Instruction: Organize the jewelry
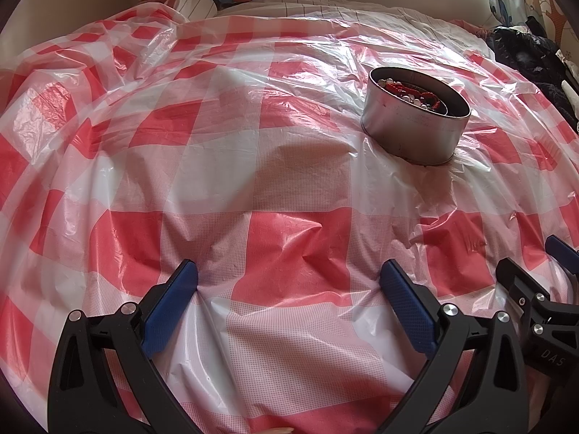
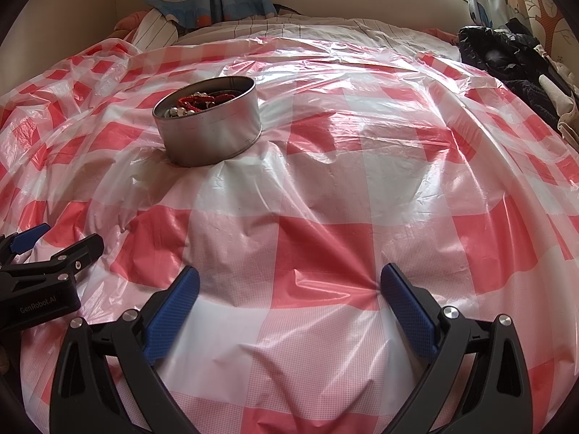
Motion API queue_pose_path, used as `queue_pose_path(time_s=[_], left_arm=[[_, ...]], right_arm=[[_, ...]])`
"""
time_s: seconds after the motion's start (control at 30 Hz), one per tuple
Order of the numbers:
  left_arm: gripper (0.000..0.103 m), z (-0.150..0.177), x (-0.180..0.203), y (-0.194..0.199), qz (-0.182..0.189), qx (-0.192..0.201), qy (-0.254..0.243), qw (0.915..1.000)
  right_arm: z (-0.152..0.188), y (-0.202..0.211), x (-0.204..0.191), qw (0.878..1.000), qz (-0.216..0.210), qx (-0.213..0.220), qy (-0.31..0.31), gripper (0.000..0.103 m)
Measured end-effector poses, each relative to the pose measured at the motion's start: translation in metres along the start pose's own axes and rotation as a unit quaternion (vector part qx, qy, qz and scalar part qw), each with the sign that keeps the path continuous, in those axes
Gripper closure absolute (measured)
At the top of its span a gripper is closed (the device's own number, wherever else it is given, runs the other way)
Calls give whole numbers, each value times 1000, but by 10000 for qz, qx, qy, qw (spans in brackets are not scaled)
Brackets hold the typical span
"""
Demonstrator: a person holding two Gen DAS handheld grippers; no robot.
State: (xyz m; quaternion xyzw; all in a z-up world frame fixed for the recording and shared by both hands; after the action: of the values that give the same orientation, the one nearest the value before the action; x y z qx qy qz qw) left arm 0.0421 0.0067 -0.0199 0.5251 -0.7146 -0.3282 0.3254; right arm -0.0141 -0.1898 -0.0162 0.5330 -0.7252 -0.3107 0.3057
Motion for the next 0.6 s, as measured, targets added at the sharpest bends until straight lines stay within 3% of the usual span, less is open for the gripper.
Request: queue_pose_path(time_s=[0.6], left_arm=[[6,0,-1,0,-5,-3,-4,10000]], right_arm=[[0,0,0,10000,1,1,0,7]])
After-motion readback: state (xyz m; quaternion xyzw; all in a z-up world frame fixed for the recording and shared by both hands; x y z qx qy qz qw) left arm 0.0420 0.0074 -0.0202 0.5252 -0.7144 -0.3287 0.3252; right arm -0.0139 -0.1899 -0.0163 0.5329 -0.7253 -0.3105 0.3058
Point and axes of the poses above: each gripper's, at about its wrist camera, not at the fingertips, and y roughly against the way its jaws point, x to its right, z to its underside, the point moved 1 cm from there along -y, roughly the way its jaws point, and after that the axes turned 8 degrees about z, right-handed, at the moved point
